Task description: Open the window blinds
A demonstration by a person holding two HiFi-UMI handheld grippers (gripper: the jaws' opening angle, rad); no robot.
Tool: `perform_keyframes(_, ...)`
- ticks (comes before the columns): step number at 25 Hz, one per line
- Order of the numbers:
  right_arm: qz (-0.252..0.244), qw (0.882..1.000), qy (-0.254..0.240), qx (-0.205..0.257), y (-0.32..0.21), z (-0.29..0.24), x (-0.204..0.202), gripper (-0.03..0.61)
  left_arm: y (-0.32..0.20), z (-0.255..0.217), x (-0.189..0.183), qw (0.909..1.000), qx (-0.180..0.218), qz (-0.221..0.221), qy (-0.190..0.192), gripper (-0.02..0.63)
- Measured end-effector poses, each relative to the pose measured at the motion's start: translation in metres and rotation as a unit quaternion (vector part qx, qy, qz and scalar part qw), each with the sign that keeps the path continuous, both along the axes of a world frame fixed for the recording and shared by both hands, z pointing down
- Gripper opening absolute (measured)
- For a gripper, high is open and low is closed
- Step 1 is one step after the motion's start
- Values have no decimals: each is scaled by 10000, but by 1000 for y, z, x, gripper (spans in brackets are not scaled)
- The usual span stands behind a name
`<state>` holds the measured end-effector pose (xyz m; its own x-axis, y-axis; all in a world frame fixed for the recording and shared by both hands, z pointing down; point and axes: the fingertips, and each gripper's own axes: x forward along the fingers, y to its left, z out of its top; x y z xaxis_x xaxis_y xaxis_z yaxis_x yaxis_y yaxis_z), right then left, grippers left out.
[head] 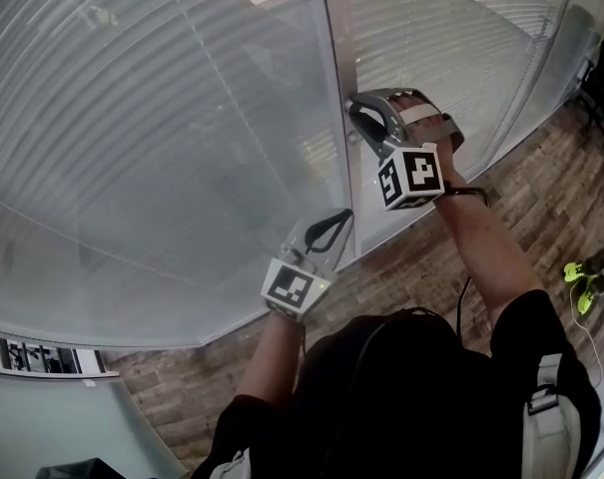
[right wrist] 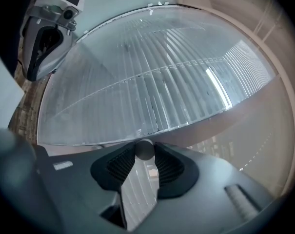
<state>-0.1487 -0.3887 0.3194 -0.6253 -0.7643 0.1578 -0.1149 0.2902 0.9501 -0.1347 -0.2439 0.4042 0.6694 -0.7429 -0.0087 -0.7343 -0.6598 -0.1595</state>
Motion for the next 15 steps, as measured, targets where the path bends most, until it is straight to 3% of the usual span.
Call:
perform_keyframes(9, 84, 9946, -740, -718, 0, -1, 3, 127, 3, -1, -1, 10000, -96, 20, 5, 3)
perform_keyframes(15, 106, 9781, -1559, -1376, -1, -6, 5, 127, 5, -10, 0, 9999, -69, 56, 69, 3)
